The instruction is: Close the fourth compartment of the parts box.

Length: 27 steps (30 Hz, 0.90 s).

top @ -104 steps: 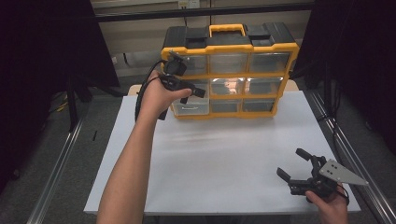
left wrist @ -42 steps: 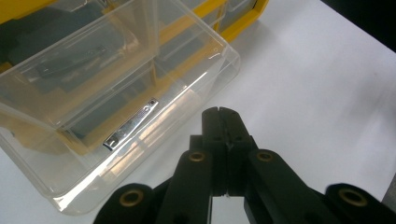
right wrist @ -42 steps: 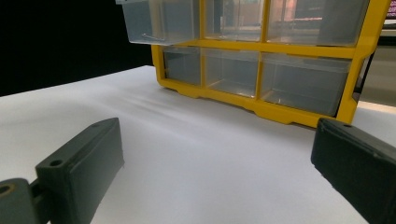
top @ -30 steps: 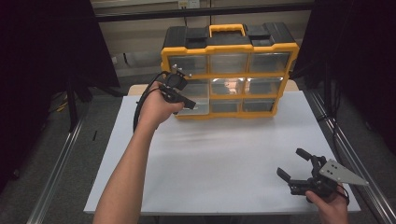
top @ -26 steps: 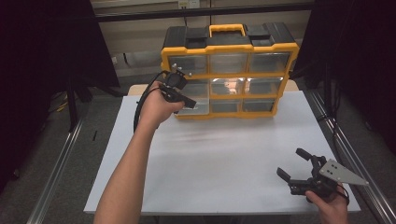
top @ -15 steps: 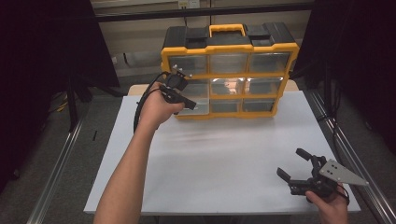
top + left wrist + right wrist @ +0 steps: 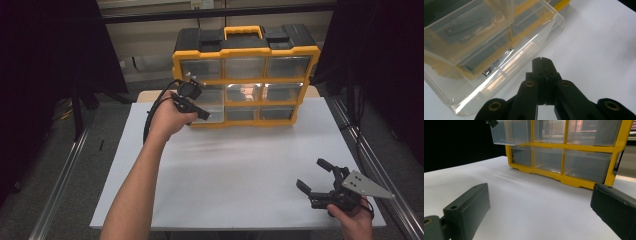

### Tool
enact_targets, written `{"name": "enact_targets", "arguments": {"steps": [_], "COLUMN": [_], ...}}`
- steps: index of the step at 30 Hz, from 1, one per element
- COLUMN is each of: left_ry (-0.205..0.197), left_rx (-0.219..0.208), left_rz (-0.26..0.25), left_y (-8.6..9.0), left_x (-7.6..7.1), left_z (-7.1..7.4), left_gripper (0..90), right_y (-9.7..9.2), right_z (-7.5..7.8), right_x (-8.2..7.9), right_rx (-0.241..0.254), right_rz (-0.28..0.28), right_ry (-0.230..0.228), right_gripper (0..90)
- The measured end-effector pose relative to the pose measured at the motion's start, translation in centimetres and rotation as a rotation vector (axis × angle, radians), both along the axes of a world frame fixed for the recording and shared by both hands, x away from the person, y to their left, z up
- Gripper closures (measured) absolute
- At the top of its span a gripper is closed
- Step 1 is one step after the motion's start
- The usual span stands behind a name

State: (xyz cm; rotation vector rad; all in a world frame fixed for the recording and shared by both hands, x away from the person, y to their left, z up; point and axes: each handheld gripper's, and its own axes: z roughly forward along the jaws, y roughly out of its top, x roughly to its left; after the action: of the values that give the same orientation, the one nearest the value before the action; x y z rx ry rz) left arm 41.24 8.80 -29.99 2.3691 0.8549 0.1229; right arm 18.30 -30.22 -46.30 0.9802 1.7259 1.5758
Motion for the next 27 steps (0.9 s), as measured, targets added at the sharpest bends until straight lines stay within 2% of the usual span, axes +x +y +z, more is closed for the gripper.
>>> {"name": "enact_targets", "arguments": {"steps": [1,3,8,9,11,12,15,16,17,18,19,20,21,24,26,27], "left_ry": [-0.002,-0.007,-0.022,-0.033,-0.033,-0.038,-0.043,-0.031,-0.037,-0.043,-0.045,-0.038,-0.04,-0.033,-0.038,-0.044], "left_rx": [-0.012,0.0,-0.01,-0.033,-0.022,-0.049,-0.048,-0.05,-0.067,-0.045,-0.051,-0.042,-0.058,-0.052,-0.069,-0.06], "left_rz": [0.01,-0.001,0.008,0.04,0.032,0.052,0.044,0.045,0.071,0.047,0.063,0.05,0.063,0.064,0.083,0.079], "left_y": [-0.1,-0.1,0.0,-0.1,0.0,-0.1,-0.2,-0.2,-0.4,-0.3,-0.5,-0.4,-0.6,-0.5,-0.6,-0.5], "left_x": [0.0,0.1,0.3,0.3,0.5,0.4,0.6,0.6,0.5,0.6,0.6,0.7,0.7,0.8,0.9,1.0], "left_z": [-0.1,0.0,0.0,-0.1,0.0,0.0,0.0,0.0,-0.2,-0.1,-0.2,-0.1,-0.2,-0.2,-0.2,-0.2], "left_gripper": [90.0,90.0,90.0,90.0,90.0,90.0,90.0,90.0,90.0,90.0,90.0,90.0,90.0,90.0,90.0,90.0], "right_y": [-0.1,-0.1,0.0,0.0,0.0,-0.1,-0.2,-0.2,-0.2,-0.2,-0.2,-0.2,-0.1,-0.2,-0.2,-0.1], "right_z": [0.0,0.0,0.0,0.0,0.0,0.0,0.0,0.0,0.0,0.0,0.0,0.0,0.0,0.0,-0.1,-0.1], "right_x": [0.0,0.0,0.0,0.0,0.0,0.0,-0.1,-0.1,-0.1,-0.1,-0.1,-0.1,-0.1,-0.1,-0.1,-0.1], "right_rx": [-0.007,-0.003,0.001,0.003,0.003,-0.001,-0.002,0.0,-0.005,-0.004,-0.005,-0.006,-0.006,-0.005,-0.003,0.001], "right_rz": [0.007,0.005,0.0,-0.003,-0.003,0.006,0.003,0.004,0.002,0.002,0.003,0.003,0.003,0.001,0.001,0.0], "right_ry": [0.0,-0.001,0.0,0.0,0.0,0.001,0.001,0.0,-0.001,-0.001,-0.002,-0.002,-0.001,-0.001,0.001,0.001], "right_gripper": [2.2,2.2,2.2,2.2,2.2,2.2,2.2,2.2,2.2,2.2,2.2,2.2,2.2,2.2,2.2,2.2]}}
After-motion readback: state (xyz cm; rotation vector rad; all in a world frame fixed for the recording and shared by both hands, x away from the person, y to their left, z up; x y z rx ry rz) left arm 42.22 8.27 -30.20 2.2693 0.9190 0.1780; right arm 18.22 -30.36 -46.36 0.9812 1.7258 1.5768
